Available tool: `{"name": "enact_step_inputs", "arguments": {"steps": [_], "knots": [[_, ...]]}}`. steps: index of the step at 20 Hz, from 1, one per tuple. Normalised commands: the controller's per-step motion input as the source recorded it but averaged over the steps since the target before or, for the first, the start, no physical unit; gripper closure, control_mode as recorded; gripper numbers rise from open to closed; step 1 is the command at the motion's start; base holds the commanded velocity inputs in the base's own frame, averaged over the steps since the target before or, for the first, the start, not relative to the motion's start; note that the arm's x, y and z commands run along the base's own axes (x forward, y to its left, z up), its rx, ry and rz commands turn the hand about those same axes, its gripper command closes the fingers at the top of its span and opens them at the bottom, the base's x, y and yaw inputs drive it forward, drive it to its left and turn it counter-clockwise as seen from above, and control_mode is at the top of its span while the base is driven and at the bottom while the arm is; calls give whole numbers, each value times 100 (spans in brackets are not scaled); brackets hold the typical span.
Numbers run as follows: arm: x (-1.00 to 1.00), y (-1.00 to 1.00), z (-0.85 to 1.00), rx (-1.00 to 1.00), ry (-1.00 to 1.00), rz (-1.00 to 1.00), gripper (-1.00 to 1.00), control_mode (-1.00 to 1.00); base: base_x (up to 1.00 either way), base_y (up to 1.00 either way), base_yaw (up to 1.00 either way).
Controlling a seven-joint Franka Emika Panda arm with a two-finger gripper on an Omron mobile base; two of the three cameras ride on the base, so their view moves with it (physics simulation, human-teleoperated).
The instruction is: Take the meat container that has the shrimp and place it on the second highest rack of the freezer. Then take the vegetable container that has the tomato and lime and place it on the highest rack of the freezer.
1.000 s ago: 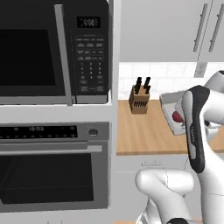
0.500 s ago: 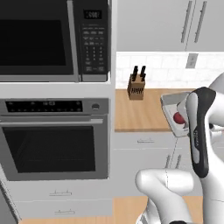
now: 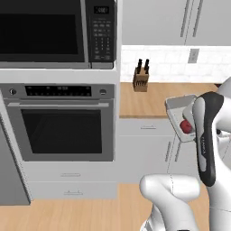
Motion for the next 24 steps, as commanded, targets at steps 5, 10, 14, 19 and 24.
{"name": "enact_step_inputs", "arguments": {"steps": [5, 10, 14, 19, 24], "knots": [[0, 0, 0, 0, 0, 0, 100, 100, -58, 22, 8], [0, 0, 0, 0, 0, 0, 100, 100, -46, 54, 14], [0, 0, 0, 0, 0, 0, 100, 100, -31, 55, 53], [0, 0, 0, 0, 0, 0, 100, 100, -4, 50, 75], [0, 0, 0, 0, 0, 0, 100, 100, -16, 46, 65]]}}
